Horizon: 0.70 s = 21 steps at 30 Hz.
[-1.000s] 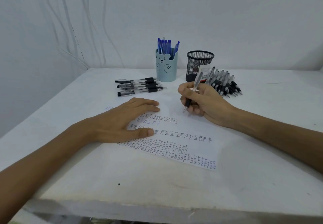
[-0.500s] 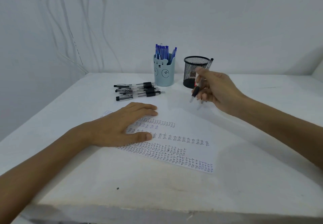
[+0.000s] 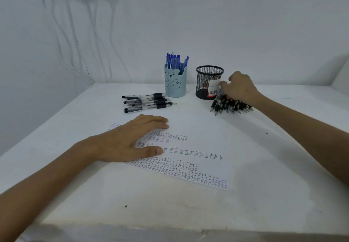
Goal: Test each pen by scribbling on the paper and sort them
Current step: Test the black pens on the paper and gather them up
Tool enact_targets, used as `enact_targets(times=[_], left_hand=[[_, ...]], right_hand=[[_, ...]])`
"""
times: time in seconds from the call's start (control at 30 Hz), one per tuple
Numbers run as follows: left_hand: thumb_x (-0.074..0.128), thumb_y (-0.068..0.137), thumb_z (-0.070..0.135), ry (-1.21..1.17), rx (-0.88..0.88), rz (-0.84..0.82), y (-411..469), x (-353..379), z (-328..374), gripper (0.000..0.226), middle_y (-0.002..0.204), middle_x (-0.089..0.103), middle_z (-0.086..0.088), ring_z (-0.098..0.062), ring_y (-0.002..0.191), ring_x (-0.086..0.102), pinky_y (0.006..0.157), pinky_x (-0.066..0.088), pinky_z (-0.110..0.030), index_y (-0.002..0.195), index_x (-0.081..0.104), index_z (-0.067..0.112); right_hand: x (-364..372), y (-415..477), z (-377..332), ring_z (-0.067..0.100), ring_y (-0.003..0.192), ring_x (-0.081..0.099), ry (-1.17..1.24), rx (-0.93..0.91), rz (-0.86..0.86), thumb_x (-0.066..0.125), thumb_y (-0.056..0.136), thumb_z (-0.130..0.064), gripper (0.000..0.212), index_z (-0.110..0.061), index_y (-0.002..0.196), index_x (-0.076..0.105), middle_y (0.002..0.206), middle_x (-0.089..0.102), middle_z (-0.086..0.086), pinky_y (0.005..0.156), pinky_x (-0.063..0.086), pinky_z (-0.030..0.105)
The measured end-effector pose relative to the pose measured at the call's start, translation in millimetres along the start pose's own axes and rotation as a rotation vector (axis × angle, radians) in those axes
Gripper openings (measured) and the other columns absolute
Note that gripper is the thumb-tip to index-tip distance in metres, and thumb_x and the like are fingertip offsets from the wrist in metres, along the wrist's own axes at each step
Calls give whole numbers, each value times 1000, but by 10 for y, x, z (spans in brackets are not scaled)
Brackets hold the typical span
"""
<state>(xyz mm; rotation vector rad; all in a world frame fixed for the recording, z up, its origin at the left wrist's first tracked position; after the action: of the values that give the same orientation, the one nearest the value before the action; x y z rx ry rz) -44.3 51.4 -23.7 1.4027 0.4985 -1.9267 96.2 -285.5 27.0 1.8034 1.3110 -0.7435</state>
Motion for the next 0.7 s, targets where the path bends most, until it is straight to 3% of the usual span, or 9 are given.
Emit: enact_targets(times=[0.1,0.27,0.33,0.43,0.53,0.7], left_hand=[[55,98,60,-11,-3,6,2,-4,7,65,161,25,28,3,152,18,125,24,-30,155,37,34],[54,97,64,-9,1,4,13,-12,-3,67,162,25,28,3,153,18,125,25,-31,155,37,35],[52,96,68,-3,2,4,8,-12,-11,69,162,25,28,2,152,19,125,26,-32,155,38,36],[50,95,70,-10,-17,26,8,-12,-34,68,159,28,30,2,151,23,124,28,-33,153,40,36],[49,97,67,-12,-33,54,11,-47,-84,62,155,36,29,2,148,30,122,31,-31,149,47,34],[59,98,53,-34,-68,125,-13,-147,-229,42,143,51,25,-3,140,43,116,38,-30,136,57,34]], right_hand=[[-9,-54,-71,39,108,59,-80,4,21,49,101,-25,40,4,128,47,122,58,24,77,46,38],[-103,-395,-364,33,87,47,-390,-187,118,52,97,-25,28,-1,111,51,99,53,16,71,42,38],[-45,-538,-556,32,85,52,-359,-292,106,55,93,-29,22,-9,103,58,93,54,11,75,49,38],[204,-694,-835,25,74,57,-203,-615,22,59,90,-25,9,-18,93,65,78,62,2,75,57,39],[511,-720,-1024,23,94,62,-182,-820,-86,60,95,-21,16,-15,106,69,100,68,0,81,54,40],[861,-664,-1237,25,117,51,-248,-939,-84,51,104,-26,33,-14,132,64,129,60,5,89,50,41]])
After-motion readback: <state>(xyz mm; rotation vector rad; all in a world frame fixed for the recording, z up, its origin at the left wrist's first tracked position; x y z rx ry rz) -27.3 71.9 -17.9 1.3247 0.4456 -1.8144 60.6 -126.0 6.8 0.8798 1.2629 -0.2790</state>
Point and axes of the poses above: each hand's wrist, its own y-axis towards the middle knuckle, its own x-axis out of the palm, z = x × y, the point moved 3 cm from there along y, towards the middle knuckle
